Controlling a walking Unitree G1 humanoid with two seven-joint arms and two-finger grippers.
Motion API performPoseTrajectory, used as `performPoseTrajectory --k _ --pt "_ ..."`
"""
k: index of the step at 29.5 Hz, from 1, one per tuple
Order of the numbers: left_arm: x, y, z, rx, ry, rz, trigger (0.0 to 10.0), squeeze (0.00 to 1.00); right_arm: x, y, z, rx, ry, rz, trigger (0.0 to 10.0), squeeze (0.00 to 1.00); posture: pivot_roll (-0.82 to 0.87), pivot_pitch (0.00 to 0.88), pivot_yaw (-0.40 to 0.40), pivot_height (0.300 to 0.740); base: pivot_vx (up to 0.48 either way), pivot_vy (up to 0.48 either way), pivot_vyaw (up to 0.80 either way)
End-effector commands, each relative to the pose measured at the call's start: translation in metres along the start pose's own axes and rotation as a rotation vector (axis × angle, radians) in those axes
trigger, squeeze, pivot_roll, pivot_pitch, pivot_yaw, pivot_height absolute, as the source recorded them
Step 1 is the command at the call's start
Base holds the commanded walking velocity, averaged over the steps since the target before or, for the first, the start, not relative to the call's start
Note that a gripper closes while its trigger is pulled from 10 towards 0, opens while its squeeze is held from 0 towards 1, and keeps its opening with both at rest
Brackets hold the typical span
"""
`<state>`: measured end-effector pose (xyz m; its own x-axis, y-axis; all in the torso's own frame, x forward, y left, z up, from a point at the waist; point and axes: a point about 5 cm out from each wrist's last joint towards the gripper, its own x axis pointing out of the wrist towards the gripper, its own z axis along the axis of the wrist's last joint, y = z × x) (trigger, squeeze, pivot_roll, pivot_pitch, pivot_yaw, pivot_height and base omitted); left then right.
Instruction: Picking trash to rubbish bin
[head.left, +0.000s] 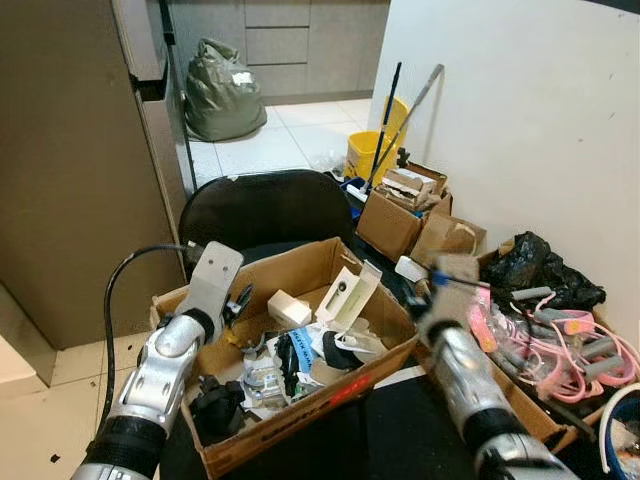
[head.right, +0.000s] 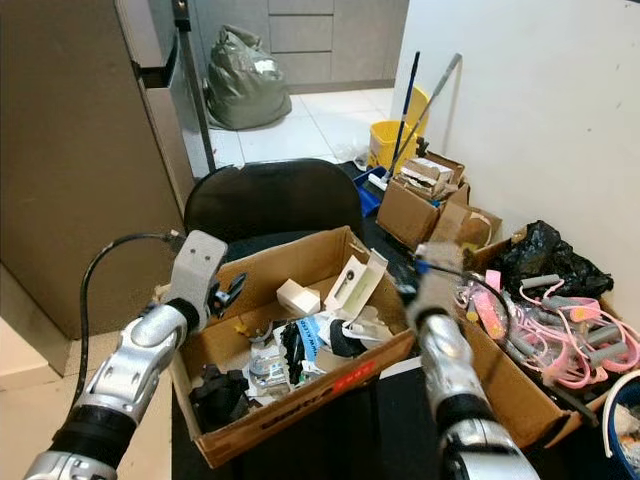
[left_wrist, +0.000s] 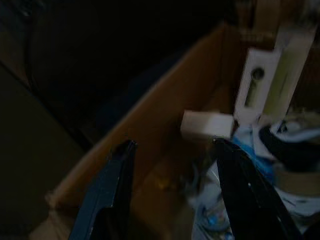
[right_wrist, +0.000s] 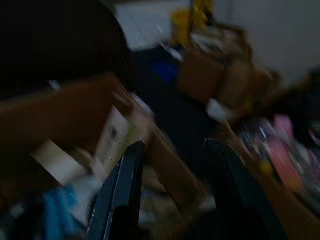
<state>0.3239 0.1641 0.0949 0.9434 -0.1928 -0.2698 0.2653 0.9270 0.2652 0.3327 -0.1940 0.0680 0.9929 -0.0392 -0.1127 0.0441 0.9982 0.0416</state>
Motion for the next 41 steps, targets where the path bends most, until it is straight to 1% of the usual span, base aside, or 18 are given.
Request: performPoseTrajectory --k 1,2,4,7,8,10,15,18,20,22,24,25,27,28,29,32,37,41 --pt "0.001 -0.011 -0.002 -0.005 0.012 -0.029 10.0 0.00 -0.007 -0.004 -0.009 0.004 0.023 -0.020 10.0 0.00 -0.06 0.058 -0.039 0.740 0.000 0.000 -0.80" --pt "0.002 -0.014 -0.002 -0.017 0.010 -0.037 10.0 0.00 -0.010 -0.005 -0.012 -0.002 0.030 -0.026 10.0 0.00 -0.06 0.058 -0.039 0.740 0.000 0.000 -0.80" --pt "0.004 -0.020 0.002 -0.011 -0.012 -0.051 10.0 0.00 -0.017 -0.008 -0.020 -0.003 0.044 -0.048 10.0 0.00 -0.06 0.059 -0.035 0.740 0.000 0.000 -0.80" --pt "0.005 -0.022 0.006 0.000 -0.040 -0.046 10.0 0.00 -0.021 -0.010 -0.024 0.009 0.057 -0.073 10.0 0.00 -0.07 0.060 -0.029 0.740 0.000 0.000 -0.80" --pt "0.006 -0.023 0.011 0.016 -0.078 -0.031 10.0 0.00 -0.023 -0.010 -0.026 0.028 0.062 -0.094 10.0 0.00 -0.07 0.060 -0.027 0.740 0.000 0.000 -0.80" --pt "0.007 -0.024 0.017 0.010 -0.109 -0.028 10.0 0.00 -0.024 -0.010 -0.026 0.038 0.063 -0.105 10.0 0.00 -0.07 0.059 -0.024 0.740 0.000 0.000 -0.80" --pt "0.009 -0.026 0.018 0.015 -0.112 -0.037 10.0 0.00 -0.027 -0.010 -0.028 0.048 0.071 -0.119 10.0 0.00 -0.07 0.061 -0.022 0.740 0.000 0.000 -0.80" --pt "0.011 -0.031 0.019 0.042 -0.108 -0.079 10.0 0.00 -0.032 -0.012 -0.033 0.055 0.088 -0.140 10.0 0.00 -0.07 0.063 -0.008 0.740 0.000 0.000 -0.80" --pt "0.011 -0.032 0.019 0.044 -0.108 -0.084 10.0 0.00 -0.032 -0.012 -0.033 0.058 0.090 -0.142 10.0 0.00 -0.07 0.063 -0.008 0.740 0.000 0.000 -0.80" --pt "0.012 -0.033 0.020 0.060 -0.109 -0.102 10.0 0.00 -0.035 -0.012 -0.035 0.069 0.095 -0.165 10.0 0.00 -0.06 0.064 0.016 0.740 0.000 0.000 -0.80" --pt "0.013 -0.033 0.021 0.072 -0.113 -0.113 10.0 0.00 -0.038 -0.013 -0.037 0.087 0.094 -0.191 10.0 0.00 -0.06 0.062 0.042 0.740 0.000 0.000 -0.80" --pt "0.013 -0.033 0.021 0.072 -0.113 -0.113 10.0 0.00 -0.038 -0.013 -0.037 0.087 0.094 -0.191 10.0 0.00 -0.06 0.062 0.042 0.740 0.000 0.000 -0.80" --pt "0.014 -0.029 0.023 0.080 -0.118 -0.121 10.0 0.00 -0.041 -0.012 -0.040 0.118 0.094 -0.219 10.0 0.00 -0.06 0.059 0.068 0.740 0.000 0.000 -0.80" --pt "0.014 -0.029 0.023 0.080 -0.118 -0.121 10.0 0.00 -0.041 -0.012 -0.040 0.118 0.094 -0.219 10.0 0.00 -0.06 0.059 0.068 0.740 0.000 0.000 -0.80" --pt "0.015 -0.026 0.024 0.098 -0.118 -0.125 10.0 0.00 -0.043 -0.011 -0.041 0.126 0.092 -0.227 10.0 0.00 -0.05 0.059 0.085 0.740 0.000 0.000 -0.80" --pt "0.017 -0.022 0.025 0.107 -0.116 -0.130 10.0 0.00 -0.046 -0.008 -0.042 0.121 0.089 -0.227 10.0 0.00 -0.06 0.059 0.111 0.740 0.000 0.000 -0.80" --pt "0.019 -0.020 0.026 0.115 -0.117 -0.133 10.0 0.00 -0.048 -0.007 -0.042 0.123 0.084 -0.234 10.0 0.00 -0.06 0.059 0.115 0.740 0.000 0.000 -0.80" --pt "0.021 -0.022 0.028 0.099 -0.124 -0.131 10.0 0.00 -0.048 -0.008 -0.040 0.121 0.082 -0.240 10.0 0.00 -0.07 0.058 0.107 0.740 0.000 0.000 -0.80"
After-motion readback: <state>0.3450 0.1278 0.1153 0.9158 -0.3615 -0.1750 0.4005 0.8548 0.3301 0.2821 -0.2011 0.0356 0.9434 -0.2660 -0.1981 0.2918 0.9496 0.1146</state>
